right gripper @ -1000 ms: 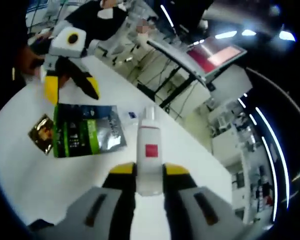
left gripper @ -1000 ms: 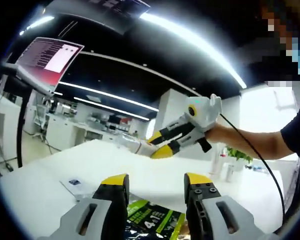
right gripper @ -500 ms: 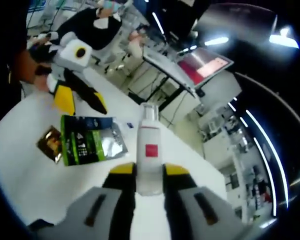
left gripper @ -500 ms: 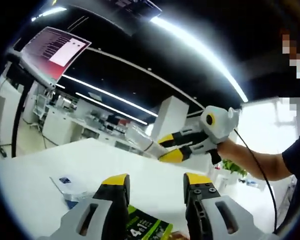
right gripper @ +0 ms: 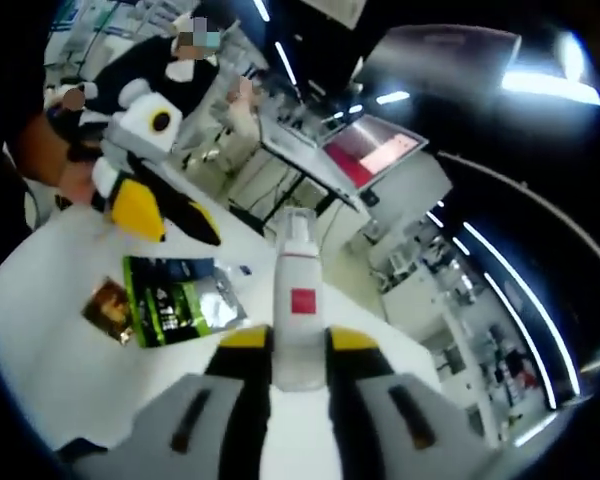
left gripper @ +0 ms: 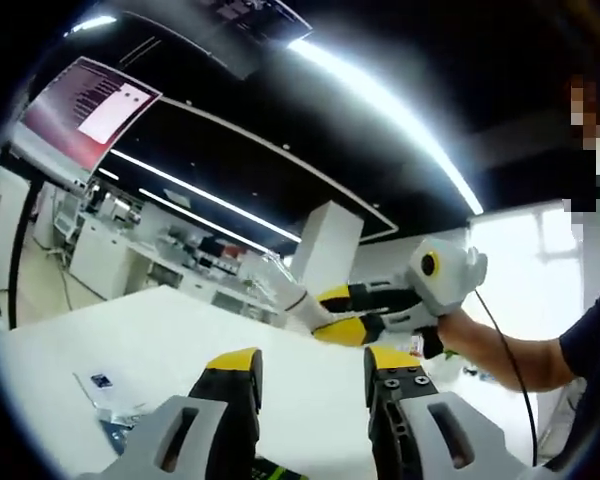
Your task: Arrange the skincare products in the storage area until every visible bottle or jar stands upright without overlapping.
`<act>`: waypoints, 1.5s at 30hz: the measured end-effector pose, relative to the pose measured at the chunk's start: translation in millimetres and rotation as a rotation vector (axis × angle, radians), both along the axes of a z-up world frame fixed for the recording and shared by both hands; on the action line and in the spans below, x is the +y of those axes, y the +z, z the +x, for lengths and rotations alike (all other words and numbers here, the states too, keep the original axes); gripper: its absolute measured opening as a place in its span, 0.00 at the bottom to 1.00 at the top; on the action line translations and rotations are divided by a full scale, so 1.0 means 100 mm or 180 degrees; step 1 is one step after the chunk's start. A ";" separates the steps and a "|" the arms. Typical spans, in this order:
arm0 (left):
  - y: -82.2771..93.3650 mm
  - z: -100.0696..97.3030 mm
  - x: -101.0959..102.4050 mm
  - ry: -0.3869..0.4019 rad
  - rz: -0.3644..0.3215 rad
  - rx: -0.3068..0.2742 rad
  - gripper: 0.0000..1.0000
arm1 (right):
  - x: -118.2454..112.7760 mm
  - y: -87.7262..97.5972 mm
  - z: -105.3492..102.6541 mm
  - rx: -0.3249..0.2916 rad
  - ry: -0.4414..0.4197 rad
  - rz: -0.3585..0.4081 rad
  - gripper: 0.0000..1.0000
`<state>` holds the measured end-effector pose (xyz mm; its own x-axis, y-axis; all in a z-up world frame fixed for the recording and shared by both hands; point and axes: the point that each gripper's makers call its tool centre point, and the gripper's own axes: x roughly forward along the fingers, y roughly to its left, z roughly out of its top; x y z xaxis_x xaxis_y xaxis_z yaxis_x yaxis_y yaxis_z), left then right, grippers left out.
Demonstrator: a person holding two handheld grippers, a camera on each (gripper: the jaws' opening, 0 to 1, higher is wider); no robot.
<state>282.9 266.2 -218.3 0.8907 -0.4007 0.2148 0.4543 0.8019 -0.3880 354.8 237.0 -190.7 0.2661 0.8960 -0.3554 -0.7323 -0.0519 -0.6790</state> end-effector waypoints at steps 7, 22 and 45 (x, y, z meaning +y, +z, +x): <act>0.15 -0.03 -0.03 -0.0014 -0.0017 -0.0070 0.39 | -0.07 0.10 -0.05 0.0034 -0.0077 0.0333 0.18; 0.42 -0.05 -0.26 -0.0094 -0.0011 -0.0192 0.38 | -0.29 0.34 -0.21 0.0008 -0.0333 0.1024 0.18; 0.85 -0.06 -0.60 -0.0302 -0.0009 -0.0423 0.38 | -0.61 0.59 -0.39 0.0029 -0.0609 0.1720 0.18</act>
